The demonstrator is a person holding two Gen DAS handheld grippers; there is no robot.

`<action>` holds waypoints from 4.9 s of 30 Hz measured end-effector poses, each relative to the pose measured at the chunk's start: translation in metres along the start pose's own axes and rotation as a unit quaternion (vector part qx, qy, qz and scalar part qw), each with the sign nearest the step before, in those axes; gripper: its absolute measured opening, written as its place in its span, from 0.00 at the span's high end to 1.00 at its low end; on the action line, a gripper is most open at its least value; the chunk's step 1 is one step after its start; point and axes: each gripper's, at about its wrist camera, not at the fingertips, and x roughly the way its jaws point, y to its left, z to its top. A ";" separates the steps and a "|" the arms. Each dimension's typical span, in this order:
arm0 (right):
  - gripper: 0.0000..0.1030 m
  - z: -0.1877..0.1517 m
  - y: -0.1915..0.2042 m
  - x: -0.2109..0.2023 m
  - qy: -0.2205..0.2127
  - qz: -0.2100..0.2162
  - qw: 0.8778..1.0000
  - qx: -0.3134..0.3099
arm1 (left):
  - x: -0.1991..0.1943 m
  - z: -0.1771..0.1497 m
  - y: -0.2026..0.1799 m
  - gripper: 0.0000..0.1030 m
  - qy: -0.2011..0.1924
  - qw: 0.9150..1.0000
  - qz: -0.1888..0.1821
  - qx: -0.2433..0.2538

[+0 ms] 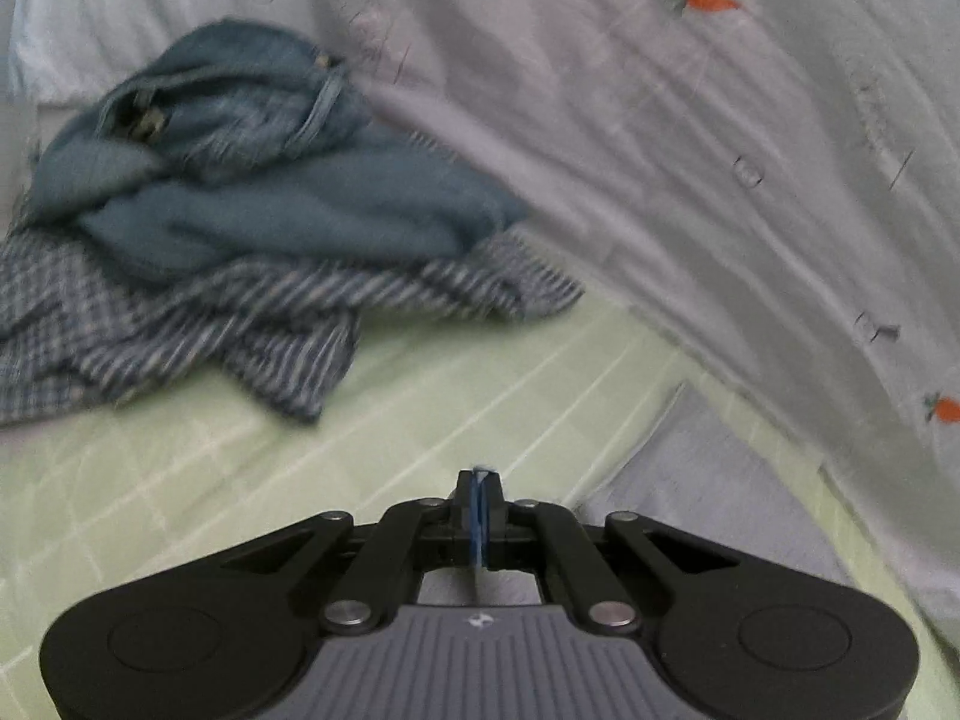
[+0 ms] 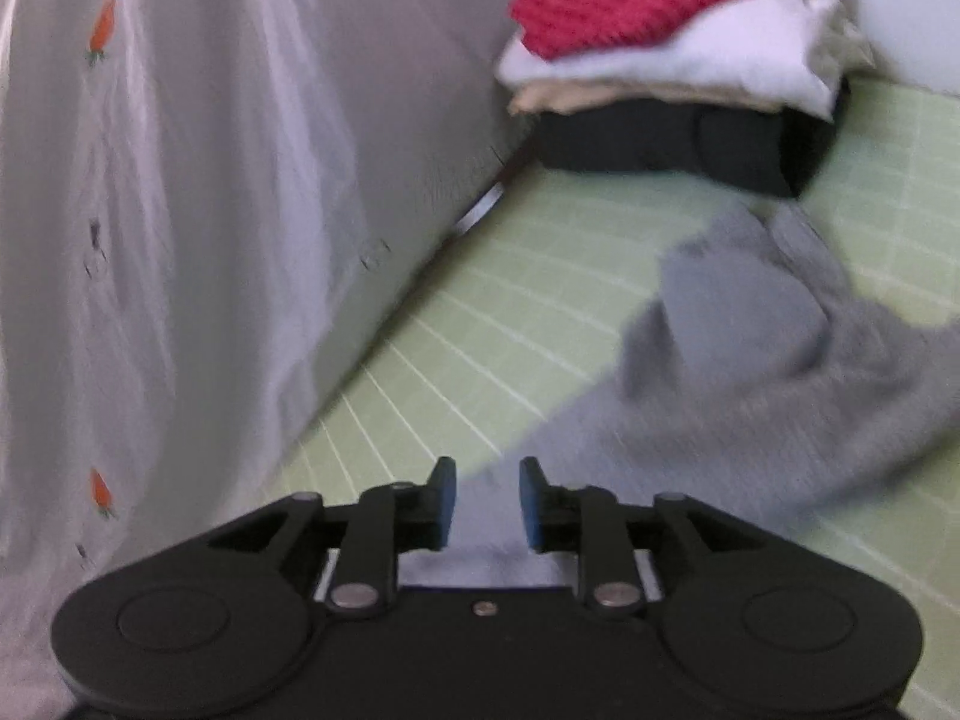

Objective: Fold clothes

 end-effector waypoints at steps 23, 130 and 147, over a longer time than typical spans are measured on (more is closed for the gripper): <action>0.59 -0.009 -0.100 -0.021 -0.067 -0.058 0.963 0.253 | -0.008 -0.015 0.041 0.99 0.021 0.999 0.030 -0.011; 0.29 0.141 -0.123 0.077 0.075 -0.032 0.986 -0.148 | -0.073 -0.283 -0.198 0.00 0.155 0.953 0.024 0.258; 0.75 0.127 -0.095 0.050 -0.017 -0.121 0.948 -0.293 | -0.072 -0.284 -0.194 0.00 0.144 0.953 0.013 0.265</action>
